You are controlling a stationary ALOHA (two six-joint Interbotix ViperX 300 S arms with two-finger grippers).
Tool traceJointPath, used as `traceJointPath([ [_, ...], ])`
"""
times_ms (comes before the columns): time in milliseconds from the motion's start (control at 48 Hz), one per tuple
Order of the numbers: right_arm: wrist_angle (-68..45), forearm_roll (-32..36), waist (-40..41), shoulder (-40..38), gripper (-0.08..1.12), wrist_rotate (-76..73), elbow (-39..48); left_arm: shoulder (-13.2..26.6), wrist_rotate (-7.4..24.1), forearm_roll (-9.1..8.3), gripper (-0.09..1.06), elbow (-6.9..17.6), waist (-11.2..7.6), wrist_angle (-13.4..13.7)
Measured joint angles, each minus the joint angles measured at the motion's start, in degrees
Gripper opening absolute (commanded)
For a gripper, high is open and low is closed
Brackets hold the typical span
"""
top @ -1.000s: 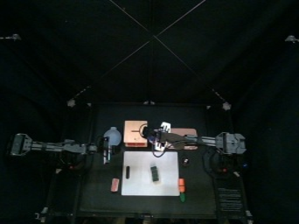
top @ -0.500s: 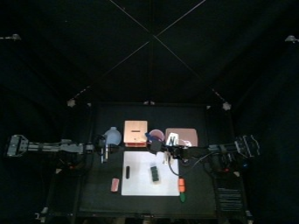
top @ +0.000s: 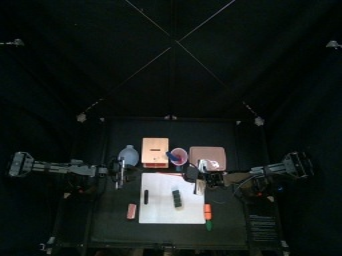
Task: Place sushi on board then cut the sushi with the knife then place the pieces on the plate
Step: Grasp knife edge with left hand
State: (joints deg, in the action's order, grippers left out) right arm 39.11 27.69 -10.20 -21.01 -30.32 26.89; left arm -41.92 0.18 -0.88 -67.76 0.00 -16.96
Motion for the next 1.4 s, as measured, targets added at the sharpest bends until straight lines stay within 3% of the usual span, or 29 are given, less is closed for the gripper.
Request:
traceJointPath([
  [208,-17.23,-2.37,1.14,-0.88,0.33,-0.88,10.37,3.96,0.00,0.00,0.97,3.16,-1.23,1.76],
  [458,-27.16,-3.52,3.08,0.70,0.33,-0.97,15.03,12.30,-0.18,0.62,0.97,9.93,-3.69,9.58],
  [604,-27.77,-3.52,3.52,2.29,0.33,-0.79,15.12,17.14,-0.09,2.20,0.97,13.97,-5.54,14.33],
  [771,-27.77,-3.43,3.69,3.08,0.33,-0.70,15.12,21.62,-0.18,4.75,0.97,17.31,-5.80,17.40],
  [896,-27.86,-3.43,3.69,3.25,0.33,-0.79,15.12,24.79,-0.35,6.15,0.97,19.07,-5.80,17.84],
  [1146,-27.86,-3.52,3.69,3.69,0.33,-0.70,15.38,29.44,-0.09,6.15,0.96,20.92,-5.01,17.93],
  [1396,-27.86,-3.60,3.78,4.31,0.33,-0.70,15.56,30.76,-0.09,4.04,0.93,21.09,-3.78,16.79],
])
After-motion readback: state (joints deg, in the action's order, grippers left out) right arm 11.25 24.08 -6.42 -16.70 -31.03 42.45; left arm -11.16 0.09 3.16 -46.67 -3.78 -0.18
